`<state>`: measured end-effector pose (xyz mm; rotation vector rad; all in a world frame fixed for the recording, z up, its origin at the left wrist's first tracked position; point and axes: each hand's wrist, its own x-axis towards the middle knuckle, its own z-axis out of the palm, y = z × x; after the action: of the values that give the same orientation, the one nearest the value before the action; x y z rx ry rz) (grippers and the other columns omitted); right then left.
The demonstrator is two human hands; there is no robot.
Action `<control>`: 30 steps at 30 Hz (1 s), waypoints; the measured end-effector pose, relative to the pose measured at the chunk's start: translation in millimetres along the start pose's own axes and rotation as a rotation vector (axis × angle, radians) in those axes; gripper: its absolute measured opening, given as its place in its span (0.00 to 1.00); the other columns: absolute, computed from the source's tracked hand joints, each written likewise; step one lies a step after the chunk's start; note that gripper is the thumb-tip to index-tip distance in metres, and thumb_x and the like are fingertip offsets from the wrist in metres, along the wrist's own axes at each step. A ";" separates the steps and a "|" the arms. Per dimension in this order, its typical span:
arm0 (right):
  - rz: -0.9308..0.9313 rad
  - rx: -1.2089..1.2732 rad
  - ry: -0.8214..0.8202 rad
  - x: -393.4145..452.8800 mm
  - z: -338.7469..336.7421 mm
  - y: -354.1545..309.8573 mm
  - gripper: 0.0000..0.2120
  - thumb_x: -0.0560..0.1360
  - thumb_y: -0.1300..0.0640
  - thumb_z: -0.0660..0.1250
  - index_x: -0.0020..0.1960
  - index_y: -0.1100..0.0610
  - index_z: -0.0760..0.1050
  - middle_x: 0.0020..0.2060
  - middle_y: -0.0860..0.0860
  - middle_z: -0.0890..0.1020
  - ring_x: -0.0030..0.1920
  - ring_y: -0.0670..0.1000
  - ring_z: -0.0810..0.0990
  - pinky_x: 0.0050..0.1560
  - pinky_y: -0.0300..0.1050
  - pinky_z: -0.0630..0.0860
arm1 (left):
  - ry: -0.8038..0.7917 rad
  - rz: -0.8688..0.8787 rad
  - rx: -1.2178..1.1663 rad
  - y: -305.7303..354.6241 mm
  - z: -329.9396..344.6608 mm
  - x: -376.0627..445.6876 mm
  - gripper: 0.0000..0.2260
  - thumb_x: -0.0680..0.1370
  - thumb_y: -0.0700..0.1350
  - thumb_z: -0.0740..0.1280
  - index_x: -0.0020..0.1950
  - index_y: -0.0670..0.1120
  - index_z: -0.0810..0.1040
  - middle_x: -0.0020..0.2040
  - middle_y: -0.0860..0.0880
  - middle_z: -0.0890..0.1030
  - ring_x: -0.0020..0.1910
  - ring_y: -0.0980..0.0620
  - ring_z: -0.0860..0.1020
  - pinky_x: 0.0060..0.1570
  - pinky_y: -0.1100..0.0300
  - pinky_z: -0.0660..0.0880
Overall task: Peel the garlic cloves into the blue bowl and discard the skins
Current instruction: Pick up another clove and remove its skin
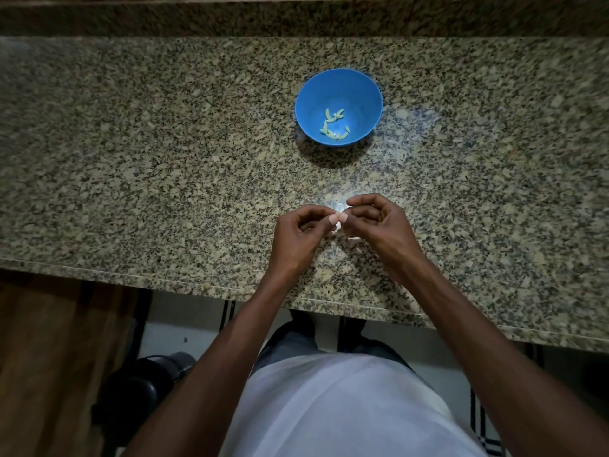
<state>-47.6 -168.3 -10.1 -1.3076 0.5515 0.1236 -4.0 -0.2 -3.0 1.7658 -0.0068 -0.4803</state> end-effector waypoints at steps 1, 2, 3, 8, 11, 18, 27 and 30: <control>-0.015 0.000 0.001 0.3 0.6 -0.7 0.18 0.73 0.61 0.80 0.59 0.62 0.79 0.48 0.60 0.85 0.49 0.58 0.87 0.52 0.51 0.85 | 0.013 0.011 0.010 0.0 0.5 -0.3 0.08 0.78 0.45 0.76 0.53 0.42 0.85 0.49 0.48 0.87 0.51 0.50 0.85 0.53 0.49 0.84; -0.024 0.001 0.000 0.6 0.9 -1.2 0.18 0.73 0.61 0.80 0.59 0.63 0.79 0.48 0.61 0.85 0.49 0.58 0.86 0.52 0.51 0.85 | 0.021 0.024 0.025 -0.2 0.8 -0.6 0.07 0.79 0.44 0.75 0.53 0.42 0.85 0.48 0.48 0.86 0.50 0.51 0.85 0.54 0.49 0.84; -0.027 0.000 -0.006 0.7 1.2 -1.9 0.17 0.73 0.61 0.79 0.59 0.63 0.79 0.49 0.62 0.85 0.49 0.59 0.87 0.52 0.50 0.85 | 0.025 0.037 0.049 -0.9 1.1 -0.6 0.06 0.79 0.44 0.74 0.54 0.43 0.84 0.48 0.48 0.86 0.50 0.51 0.85 0.53 0.48 0.84; -0.023 -0.070 -0.085 1.0 -2.3 -2.3 0.11 0.76 0.58 0.77 0.57 0.59 0.85 0.49 0.56 0.88 0.52 0.56 0.87 0.52 0.45 0.82 | -0.029 0.041 0.151 -6.3 1.2 2.8 0.06 0.82 0.47 0.70 0.55 0.45 0.82 0.48 0.47 0.85 0.49 0.48 0.84 0.53 0.45 0.83; -0.008 -0.129 -0.131 1.7 -3.3 -1.1 0.10 0.77 0.57 0.76 0.57 0.58 0.86 0.50 0.55 0.88 0.55 0.60 0.86 0.55 0.52 0.83 | -0.061 -0.021 0.158 -8.9 3.0 2.4 0.08 0.84 0.49 0.67 0.57 0.46 0.81 0.49 0.48 0.84 0.49 0.52 0.82 0.52 0.52 0.82; -0.020 -0.198 -0.139 -0.1 -0.4 -2.9 0.08 0.78 0.56 0.75 0.57 0.53 0.86 0.49 0.51 0.88 0.52 0.53 0.86 0.54 0.47 0.82 | -0.151 -0.113 0.136 -3.7 4.3 -0.7 0.10 0.86 0.50 0.62 0.59 0.46 0.78 0.46 0.53 0.79 0.41 0.64 0.77 0.45 0.63 0.74; -0.111 -0.147 -0.022 -5.7 15.4 6.9 0.07 0.78 0.60 0.75 0.56 0.58 0.86 0.50 0.50 0.88 0.51 0.51 0.87 0.52 0.46 0.85 | -0.123 -0.166 0.045 5.0 5.9 0.5 0.12 0.86 0.48 0.62 0.58 0.40 0.78 0.47 0.52 0.78 0.41 0.65 0.77 0.45 0.67 0.75; -0.062 -0.043 -0.019 -6.0 15.5 7.3 0.09 0.77 0.61 0.76 0.56 0.59 0.85 0.51 0.51 0.89 0.53 0.50 0.87 0.50 0.41 0.82 | -0.100 -0.192 0.017 8.9 5.9 2.0 0.09 0.86 0.46 0.61 0.52 0.43 0.77 0.42 0.50 0.75 0.40 0.56 0.73 0.44 0.61 0.74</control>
<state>-50.8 -150.4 -11.5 -1.3623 0.4936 0.0970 -1.9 -8.5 3.7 1.7658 0.0891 -0.7094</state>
